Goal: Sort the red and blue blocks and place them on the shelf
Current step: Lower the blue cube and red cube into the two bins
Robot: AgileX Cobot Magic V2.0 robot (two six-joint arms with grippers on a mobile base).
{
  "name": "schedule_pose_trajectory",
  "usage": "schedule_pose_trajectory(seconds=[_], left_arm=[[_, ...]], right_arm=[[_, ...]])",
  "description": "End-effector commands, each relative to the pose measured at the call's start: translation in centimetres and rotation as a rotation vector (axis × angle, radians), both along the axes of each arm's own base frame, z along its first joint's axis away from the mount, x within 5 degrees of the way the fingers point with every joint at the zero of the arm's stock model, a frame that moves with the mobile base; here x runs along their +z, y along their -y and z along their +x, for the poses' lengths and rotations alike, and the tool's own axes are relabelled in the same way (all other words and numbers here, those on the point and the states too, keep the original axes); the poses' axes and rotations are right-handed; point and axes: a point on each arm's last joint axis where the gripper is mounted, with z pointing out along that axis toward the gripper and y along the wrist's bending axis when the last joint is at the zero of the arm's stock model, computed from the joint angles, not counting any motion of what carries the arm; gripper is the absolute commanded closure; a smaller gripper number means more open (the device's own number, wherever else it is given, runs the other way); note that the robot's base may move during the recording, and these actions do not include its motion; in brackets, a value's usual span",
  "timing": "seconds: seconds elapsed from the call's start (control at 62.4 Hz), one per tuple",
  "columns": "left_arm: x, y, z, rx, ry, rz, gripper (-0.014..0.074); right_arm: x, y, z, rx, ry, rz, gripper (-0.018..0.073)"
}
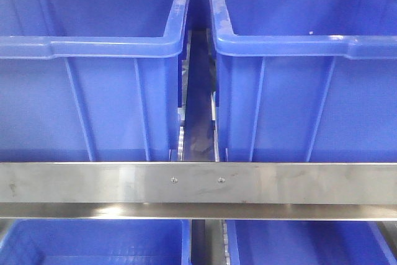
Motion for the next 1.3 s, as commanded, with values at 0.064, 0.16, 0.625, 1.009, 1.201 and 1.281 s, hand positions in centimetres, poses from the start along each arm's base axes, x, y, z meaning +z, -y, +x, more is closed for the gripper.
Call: schedule_pose_trajectory(seconds=[0.064,0.16,0.625,1.009,1.201,1.281], left_arm=[[1.6,0.1,0.5,-0.011,0.100,-0.005,0.0472],[1.6,0.1,0.5,-0.011,0.100,-0.005,0.0472],[1.6,0.1,0.5,-0.012,0.107,-0.006,0.0472],[1.8,0.3,0.6,-0.012,0.129,-0.049,0.0472],[3.0,0.4,0.8,-0.025,0.219,-0.064,0.0472],[4.0,0.5,0.9,-0.030,0.265,-0.066,0.0472]], right_arm=[[1.7,0.1,0.3,-0.009,0.117,-0.014,0.0510],[1.7,0.1,0.3,-0.009,0.117,-0.014,0.0510],[1.7,0.1,0.3,-0.009,0.117,-0.014,0.0510],[1.7,0.1,0.3,-0.009,0.115,-0.013,0.0510],[1.5,0.1,0.7,-0.009,0.106,-0.014,0.0510],[1.5,0.2,1.1,-0.009,0.107,-0.023,0.0510]])
